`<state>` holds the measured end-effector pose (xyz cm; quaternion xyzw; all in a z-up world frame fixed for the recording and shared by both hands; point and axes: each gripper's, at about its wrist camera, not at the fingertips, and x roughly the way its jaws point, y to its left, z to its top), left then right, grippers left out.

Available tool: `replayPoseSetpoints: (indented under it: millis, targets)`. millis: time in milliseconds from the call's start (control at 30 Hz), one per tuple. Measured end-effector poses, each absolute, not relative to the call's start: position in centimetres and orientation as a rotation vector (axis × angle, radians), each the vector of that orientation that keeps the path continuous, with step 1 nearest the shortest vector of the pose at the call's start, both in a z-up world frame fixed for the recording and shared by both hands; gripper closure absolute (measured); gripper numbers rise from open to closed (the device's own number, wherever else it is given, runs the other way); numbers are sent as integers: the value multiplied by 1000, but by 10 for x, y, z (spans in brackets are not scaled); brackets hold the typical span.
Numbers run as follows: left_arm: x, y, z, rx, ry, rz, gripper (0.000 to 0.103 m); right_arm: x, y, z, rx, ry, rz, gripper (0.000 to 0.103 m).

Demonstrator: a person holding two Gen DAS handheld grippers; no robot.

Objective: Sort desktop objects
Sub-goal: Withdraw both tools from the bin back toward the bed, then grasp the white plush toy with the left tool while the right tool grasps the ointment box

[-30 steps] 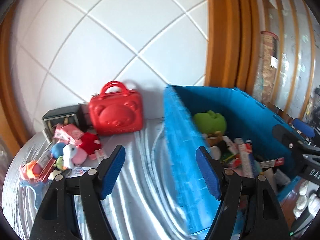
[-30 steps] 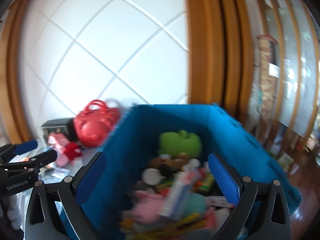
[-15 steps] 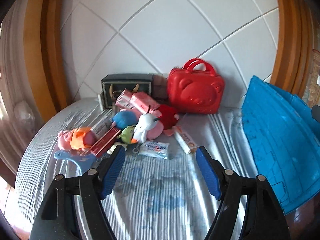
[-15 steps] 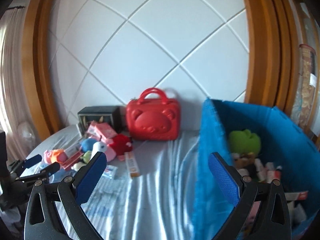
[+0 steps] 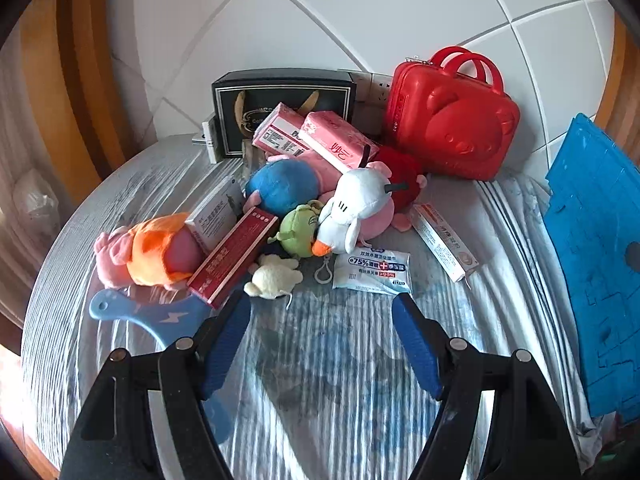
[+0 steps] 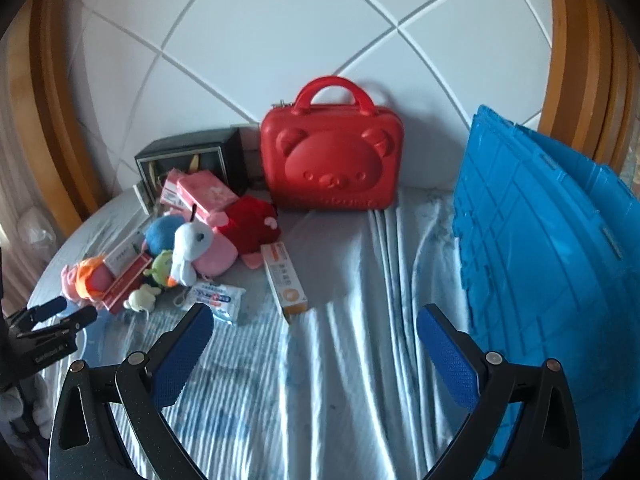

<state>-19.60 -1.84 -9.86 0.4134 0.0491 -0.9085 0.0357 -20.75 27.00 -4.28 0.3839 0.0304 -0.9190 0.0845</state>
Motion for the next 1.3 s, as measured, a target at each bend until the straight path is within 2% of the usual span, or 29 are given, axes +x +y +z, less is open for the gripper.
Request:
replayPoseSetpoints:
  millis: [400, 633, 667, 700, 833, 1167, 1233, 1267, 1300]
  targets:
    - [-337, -10, -171, 1338, 79, -2846, 30, -317, 246, -131, 1366, 113, -2643, 0]
    - [-384, -6, -202, 1368, 111, -2869, 30, -360, 230, -170, 1430, 134, -2584, 0]
    - [-388, -5, -206, 1375, 113, -2874, 34, -365, 226, -176, 1438, 139, -2573, 0]
    - [-392, -5, -211, 1381, 122, -2876, 44, -370, 222, -182, 1448, 144, -2558, 0]
    - [-390, -10, -209, 1374, 200, -2881, 52, -390, 206, -206, 1485, 163, -2514, 0]
    - [-333, -19, -180, 1322, 249, -2831, 53, -419, 180, -250, 1546, 201, -2439, 0]
    - [-328, -18, -177, 1321, 231, -2825, 53, -417, 178, -251, 1545, 209, -2440, 18]
    - [-324, -18, -176, 1319, 216, -2822, 53, -415, 178, -249, 1540, 212, -2450, 50]
    - [-320, -17, -175, 1315, 206, -2821, 53, -412, 179, -247, 1540, 210, -2454, 54]
